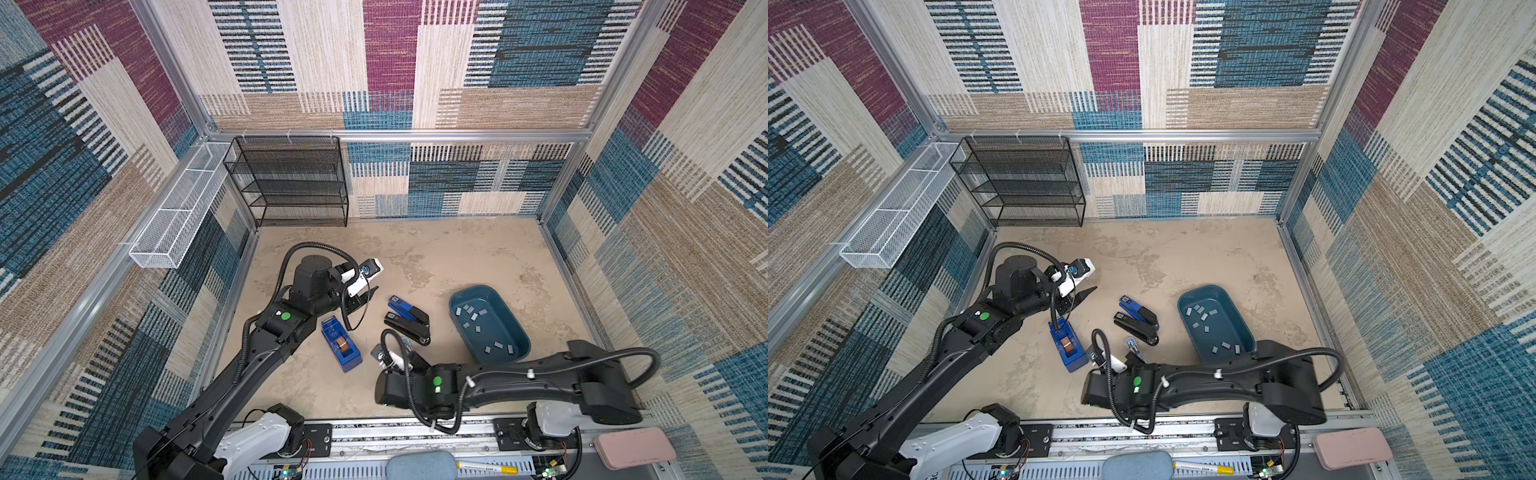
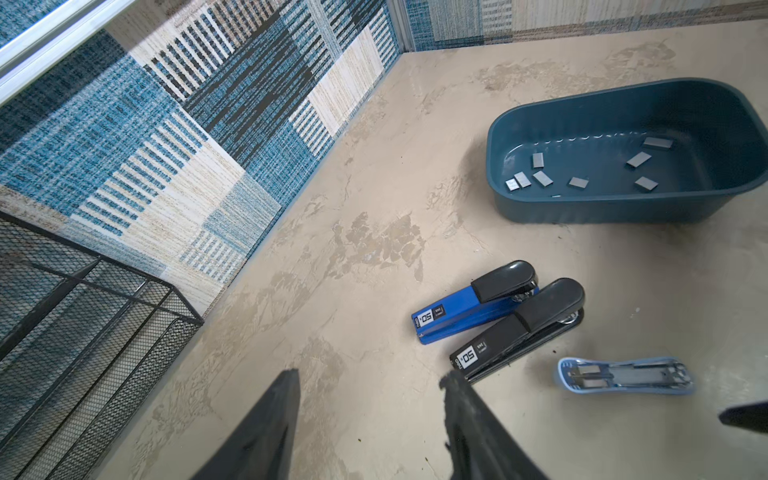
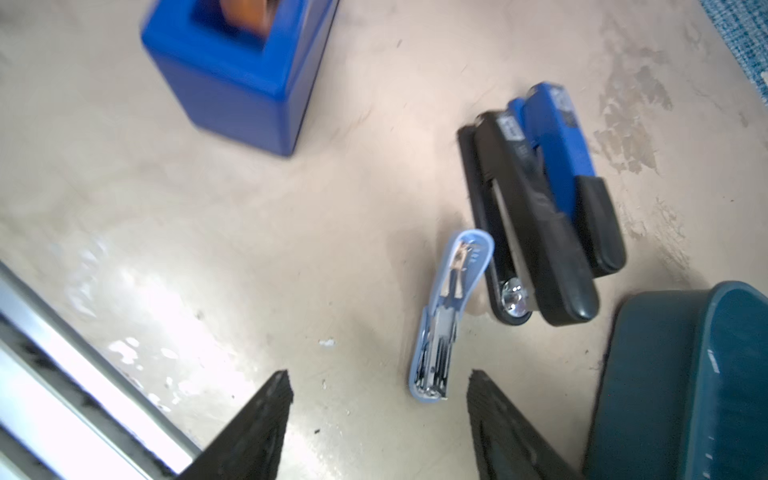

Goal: Load the staples into the stapler

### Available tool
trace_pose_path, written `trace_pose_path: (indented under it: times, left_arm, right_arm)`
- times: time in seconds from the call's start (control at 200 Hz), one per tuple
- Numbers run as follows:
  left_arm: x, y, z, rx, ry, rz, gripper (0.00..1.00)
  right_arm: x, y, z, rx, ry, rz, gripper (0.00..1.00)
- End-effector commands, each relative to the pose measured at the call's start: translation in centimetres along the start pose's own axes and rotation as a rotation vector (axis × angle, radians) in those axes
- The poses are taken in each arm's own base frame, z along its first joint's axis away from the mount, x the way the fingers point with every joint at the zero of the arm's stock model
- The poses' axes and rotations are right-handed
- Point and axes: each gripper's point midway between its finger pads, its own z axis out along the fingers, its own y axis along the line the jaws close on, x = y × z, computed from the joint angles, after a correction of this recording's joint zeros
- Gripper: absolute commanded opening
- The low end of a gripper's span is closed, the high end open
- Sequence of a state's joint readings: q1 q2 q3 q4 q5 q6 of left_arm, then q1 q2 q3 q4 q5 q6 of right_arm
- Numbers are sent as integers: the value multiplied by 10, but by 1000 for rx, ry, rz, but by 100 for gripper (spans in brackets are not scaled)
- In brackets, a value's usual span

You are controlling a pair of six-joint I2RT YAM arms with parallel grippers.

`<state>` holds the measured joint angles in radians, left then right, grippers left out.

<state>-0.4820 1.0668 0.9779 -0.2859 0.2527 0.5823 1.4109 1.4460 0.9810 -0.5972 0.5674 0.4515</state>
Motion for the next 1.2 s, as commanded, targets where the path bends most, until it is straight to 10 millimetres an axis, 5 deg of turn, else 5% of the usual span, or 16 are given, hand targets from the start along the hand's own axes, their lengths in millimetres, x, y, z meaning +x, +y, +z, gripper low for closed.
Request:
trace_pose_path:
  times: [0.0,0.21,0.391,0.511,0.731,0.947,1.197]
  left_arm:
    - [-4,-13,5,76,-41,44,58]
    - [8,-36,33,236,-24,109,56]
    - [11,-62,57,374,-4,342,54]
    - [19,-93,56,494,-45,490,54]
    - [22,-146,49,687,-122,510,57]
    - [30,-145,82,649,62,482,56]
    - [24,-149,89,598,156,466,53]
  right_arm:
    - [-26,-18,-21,-133,-138,257,70]
    - [-22,-82,-20,-139,-224,498,68]
    - [-40,-118,-15,-154,-313,589,67]
    - [-39,-143,-7,-194,-333,639,65]
    - [-17,-181,3,-115,-318,703,65]
    - [-17,-205,-3,-75,-365,755,65]
    - [-15,-217,-19,-42,-418,783,67]
